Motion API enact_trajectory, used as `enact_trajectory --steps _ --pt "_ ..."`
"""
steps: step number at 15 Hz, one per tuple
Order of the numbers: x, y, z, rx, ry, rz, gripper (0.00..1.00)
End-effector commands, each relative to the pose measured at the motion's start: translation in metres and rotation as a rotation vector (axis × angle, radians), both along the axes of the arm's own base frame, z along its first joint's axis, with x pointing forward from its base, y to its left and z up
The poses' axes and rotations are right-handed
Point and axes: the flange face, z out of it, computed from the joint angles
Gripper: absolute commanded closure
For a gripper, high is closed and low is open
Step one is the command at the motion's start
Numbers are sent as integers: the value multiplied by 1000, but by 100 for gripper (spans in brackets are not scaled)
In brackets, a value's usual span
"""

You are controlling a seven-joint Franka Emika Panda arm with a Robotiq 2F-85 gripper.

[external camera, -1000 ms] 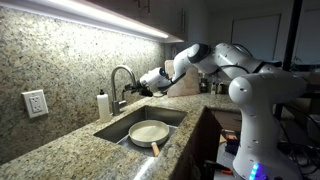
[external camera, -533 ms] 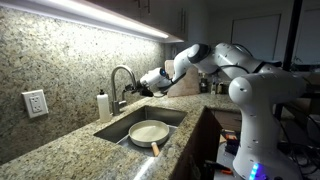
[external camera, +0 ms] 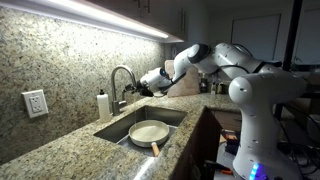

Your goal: Turn the faucet to the right then open and close the tap and turn the faucet to the left,pick up the sponge and scrub the pan

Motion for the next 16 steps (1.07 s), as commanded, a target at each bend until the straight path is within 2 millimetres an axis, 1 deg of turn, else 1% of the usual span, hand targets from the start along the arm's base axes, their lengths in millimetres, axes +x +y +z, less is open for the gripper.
enact_trajectory --steps 1,4,8,11,13,16 --pt "0 -2 13 2 -13 -16 0" --pt "3 -4 19 2 -31 -17 0" --pt "9 -5 33 8 -74 -24 0" --pt "11 -10 39 16 -91 -45 0" --pt "11 -13 41 14 -94 -61 0" --pt "10 -18 37 11 -85 -87 0"
